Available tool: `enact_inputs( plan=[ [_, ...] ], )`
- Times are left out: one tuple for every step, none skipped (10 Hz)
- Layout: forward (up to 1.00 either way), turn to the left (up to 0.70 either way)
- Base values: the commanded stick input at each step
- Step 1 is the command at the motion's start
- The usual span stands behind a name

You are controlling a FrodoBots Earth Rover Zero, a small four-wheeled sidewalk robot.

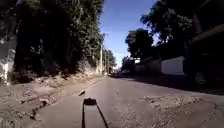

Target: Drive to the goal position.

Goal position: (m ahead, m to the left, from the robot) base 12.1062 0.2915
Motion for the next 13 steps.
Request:
enact_inputs(
  plan=[
    [1.00, 0.00],
    [1.00, 0.00],
    [1.00, 0.00],
    [1.00, 0.00],
    [1.00, 0.00],
    [1.00, 0.00],
    [1.00, 0.00],
    [1.00, 0.00],
    [1.00, 0.00],
    [1.00, 0.00],
    [1.00, 0.00],
    [1.00, 0.00],
    [1.00, 0.04]
  ],
)
